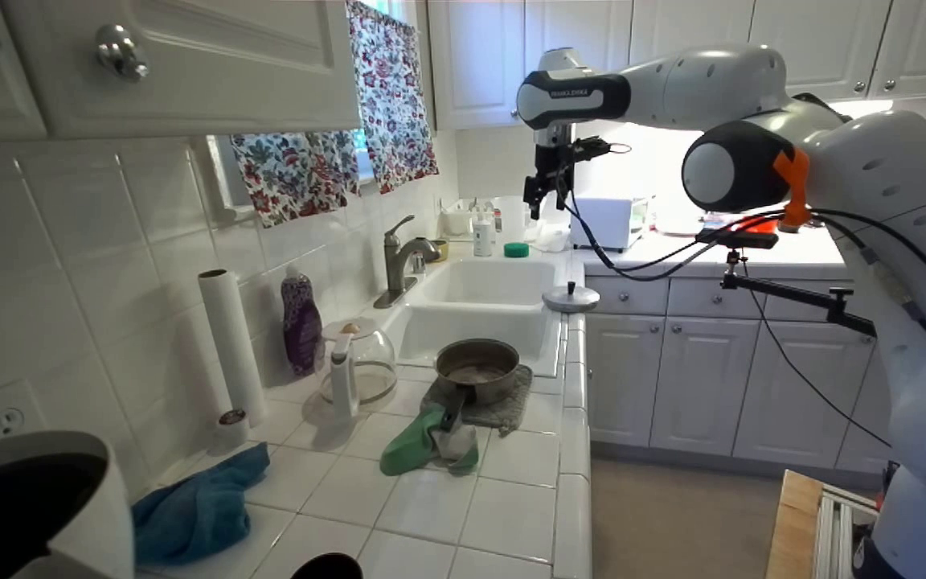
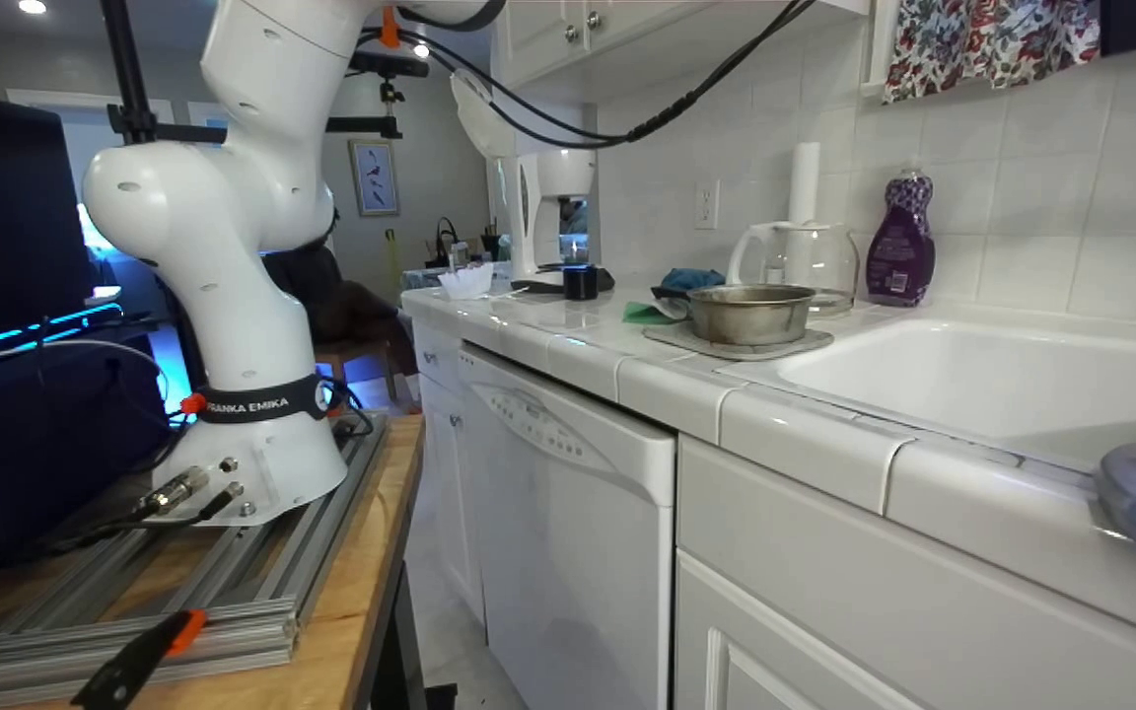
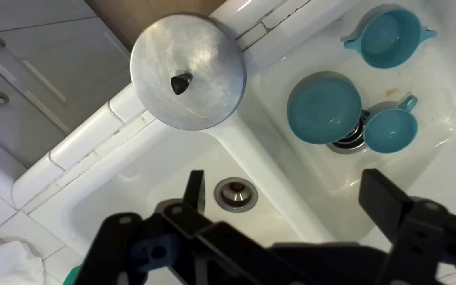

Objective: Pick up the lid from the pot and put it on the counter

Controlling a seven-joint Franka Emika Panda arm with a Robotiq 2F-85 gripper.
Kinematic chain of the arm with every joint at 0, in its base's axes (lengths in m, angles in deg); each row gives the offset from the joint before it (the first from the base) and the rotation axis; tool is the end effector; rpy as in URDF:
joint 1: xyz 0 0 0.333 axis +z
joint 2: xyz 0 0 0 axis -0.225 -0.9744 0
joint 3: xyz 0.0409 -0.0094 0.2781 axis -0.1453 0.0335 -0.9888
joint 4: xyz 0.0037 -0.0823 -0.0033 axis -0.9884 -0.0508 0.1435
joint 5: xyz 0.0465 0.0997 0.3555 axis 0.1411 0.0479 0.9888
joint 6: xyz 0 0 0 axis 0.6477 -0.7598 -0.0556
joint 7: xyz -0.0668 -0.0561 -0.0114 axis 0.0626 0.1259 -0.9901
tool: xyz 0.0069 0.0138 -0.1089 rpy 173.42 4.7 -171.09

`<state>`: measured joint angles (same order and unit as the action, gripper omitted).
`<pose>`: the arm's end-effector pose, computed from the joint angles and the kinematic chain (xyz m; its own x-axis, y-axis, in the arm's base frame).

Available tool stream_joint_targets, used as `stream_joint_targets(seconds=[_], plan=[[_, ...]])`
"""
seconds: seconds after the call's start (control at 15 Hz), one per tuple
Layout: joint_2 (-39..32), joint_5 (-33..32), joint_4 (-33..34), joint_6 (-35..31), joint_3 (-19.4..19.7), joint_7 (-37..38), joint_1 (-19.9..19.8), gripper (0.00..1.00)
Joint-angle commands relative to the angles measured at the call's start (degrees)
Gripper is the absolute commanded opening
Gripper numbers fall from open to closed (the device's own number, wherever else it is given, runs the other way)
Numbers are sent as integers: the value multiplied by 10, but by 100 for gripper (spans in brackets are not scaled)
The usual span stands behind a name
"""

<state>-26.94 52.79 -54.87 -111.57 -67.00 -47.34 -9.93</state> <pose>0.6136 -0.3202 0.5333 0.9671 -0.1988 0.1586 -0.2182 -0.9690 0.1162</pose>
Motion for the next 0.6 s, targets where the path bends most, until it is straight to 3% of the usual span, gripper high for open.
stream_joint_targets(seconds=[0.0, 0.53], plan=[[2, 0, -5, 0, 0, -1, -1, 100], [3, 0, -9, 0, 0, -3, -2, 100]])
